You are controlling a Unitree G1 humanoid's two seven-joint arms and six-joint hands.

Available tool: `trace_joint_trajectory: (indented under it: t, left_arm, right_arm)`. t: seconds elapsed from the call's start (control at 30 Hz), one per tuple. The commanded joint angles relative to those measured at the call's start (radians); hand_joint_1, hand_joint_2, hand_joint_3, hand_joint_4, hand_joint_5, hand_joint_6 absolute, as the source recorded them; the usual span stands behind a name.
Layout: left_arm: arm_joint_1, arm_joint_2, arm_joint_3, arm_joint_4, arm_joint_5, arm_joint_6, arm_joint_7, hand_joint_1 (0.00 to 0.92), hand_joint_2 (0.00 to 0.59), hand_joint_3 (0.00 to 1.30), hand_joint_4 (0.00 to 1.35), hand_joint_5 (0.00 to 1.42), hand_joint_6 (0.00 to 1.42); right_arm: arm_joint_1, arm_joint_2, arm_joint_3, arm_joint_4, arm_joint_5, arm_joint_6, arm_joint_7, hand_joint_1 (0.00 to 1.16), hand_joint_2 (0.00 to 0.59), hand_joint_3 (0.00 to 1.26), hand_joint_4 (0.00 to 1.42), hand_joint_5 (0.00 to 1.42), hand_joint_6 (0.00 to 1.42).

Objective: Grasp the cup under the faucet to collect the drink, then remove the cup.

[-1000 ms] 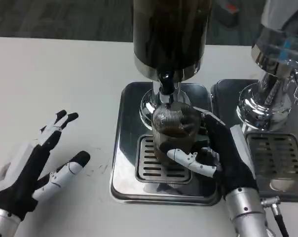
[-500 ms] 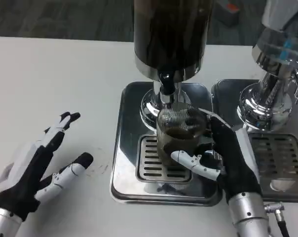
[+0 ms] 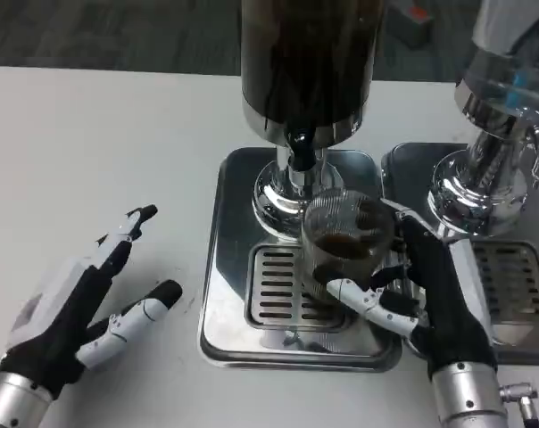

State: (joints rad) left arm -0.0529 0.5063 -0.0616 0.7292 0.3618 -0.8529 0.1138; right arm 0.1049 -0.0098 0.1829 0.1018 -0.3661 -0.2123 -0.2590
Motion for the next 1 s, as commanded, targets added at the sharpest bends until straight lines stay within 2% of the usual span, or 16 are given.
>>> trace_joint_trajectory:
  t: [0.03, 0.27, 0.57, 0.83, 1.0]
  left_arm:
    - [-0.008, 0.010, -0.009, 0.009, 0.009, -0.015, -0.006, 0.000, 0.155, 0.03, 0.00, 0.05, 0.00]
    - [-0.009, 0.025, -0.009, 0.010, 0.014, -0.022, -0.007, 0.000, 0.148, 0.03, 0.00, 0.05, 0.00]
    - [-0.002, 0.025, -0.010, 0.003, 0.006, -0.021, -0.010, 0.000, 0.145, 0.03, 0.00, 0.04, 0.00]
    - [0.007, 0.031, -0.008, -0.013, 0.017, -0.018, -0.001, 0.000, 0.145, 0.03, 0.00, 0.04, 0.00]
    - [0.027, 0.047, -0.005, -0.050, 0.046, -0.019, 0.018, 0.000, 0.145, 0.03, 0.00, 0.04, 0.00]
  right_arm:
    - [0.016, 0.007, -0.003, -0.078, -0.008, -0.011, -0.014, 0.92, 0.250, 0.43, 0.57, 0.64, 0.75]
    - [0.071, -0.013, -0.005, -0.146, -0.015, 0.013, 0.010, 0.92, 0.249, 0.43, 0.57, 0.64, 0.77]
    - [0.119, -0.019, 0.002, -0.213, -0.020, 0.045, 0.048, 0.91, 0.255, 0.43, 0.57, 0.65, 0.77]
    - [0.168, -0.021, 0.005, -0.281, -0.014, 0.047, 0.064, 0.90, 0.256, 0.44, 0.58, 0.65, 0.78]
    - [0.218, -0.025, 0.037, -0.341, -0.018, 0.051, 0.095, 0.90, 0.256, 0.44, 0.58, 0.65, 0.78]
